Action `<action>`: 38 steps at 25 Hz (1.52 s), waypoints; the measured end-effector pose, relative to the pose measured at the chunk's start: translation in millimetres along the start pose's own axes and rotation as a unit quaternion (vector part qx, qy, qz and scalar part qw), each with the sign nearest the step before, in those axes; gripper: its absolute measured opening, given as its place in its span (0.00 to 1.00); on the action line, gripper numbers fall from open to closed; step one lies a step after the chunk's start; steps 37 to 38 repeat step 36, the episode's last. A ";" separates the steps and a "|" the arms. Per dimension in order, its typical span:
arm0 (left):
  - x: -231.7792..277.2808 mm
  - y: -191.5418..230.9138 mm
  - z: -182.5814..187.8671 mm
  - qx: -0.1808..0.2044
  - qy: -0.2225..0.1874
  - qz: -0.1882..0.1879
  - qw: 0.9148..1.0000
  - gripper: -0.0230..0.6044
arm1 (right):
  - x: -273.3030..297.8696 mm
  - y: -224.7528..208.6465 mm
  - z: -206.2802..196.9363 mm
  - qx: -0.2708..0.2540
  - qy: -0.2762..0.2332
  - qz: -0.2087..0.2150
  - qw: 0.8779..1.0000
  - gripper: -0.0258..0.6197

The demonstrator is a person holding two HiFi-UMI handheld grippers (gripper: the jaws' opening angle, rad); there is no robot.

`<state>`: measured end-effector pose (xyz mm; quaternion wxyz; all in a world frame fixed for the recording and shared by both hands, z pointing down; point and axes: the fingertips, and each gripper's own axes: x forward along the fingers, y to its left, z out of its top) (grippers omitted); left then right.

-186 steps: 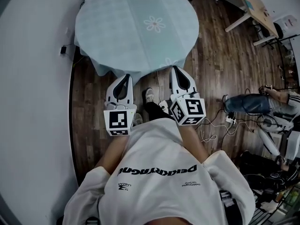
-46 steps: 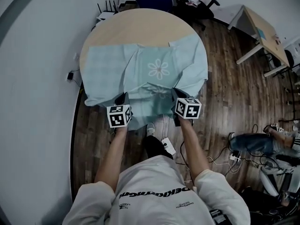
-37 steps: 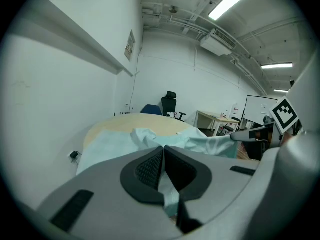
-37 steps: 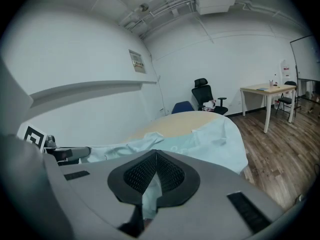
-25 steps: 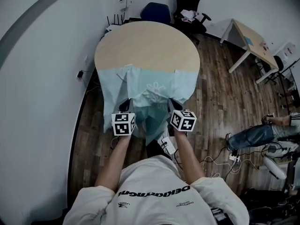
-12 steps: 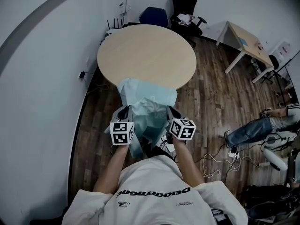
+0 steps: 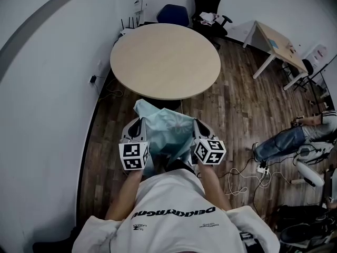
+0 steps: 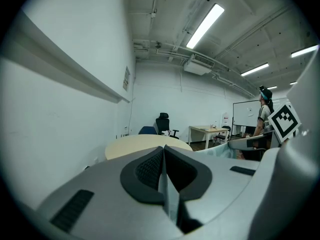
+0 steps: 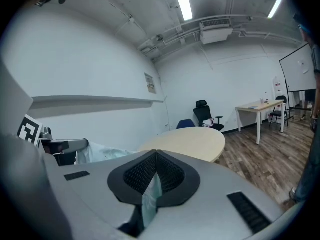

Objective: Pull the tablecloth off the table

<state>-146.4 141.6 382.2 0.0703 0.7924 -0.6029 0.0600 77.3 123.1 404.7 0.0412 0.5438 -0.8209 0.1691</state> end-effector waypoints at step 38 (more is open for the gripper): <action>-31.6 5.4 3.8 -0.013 -0.037 0.041 0.998 0.06 | -32.3 -13.4 20.1 -0.020 -0.063 -0.026 0.997 0.09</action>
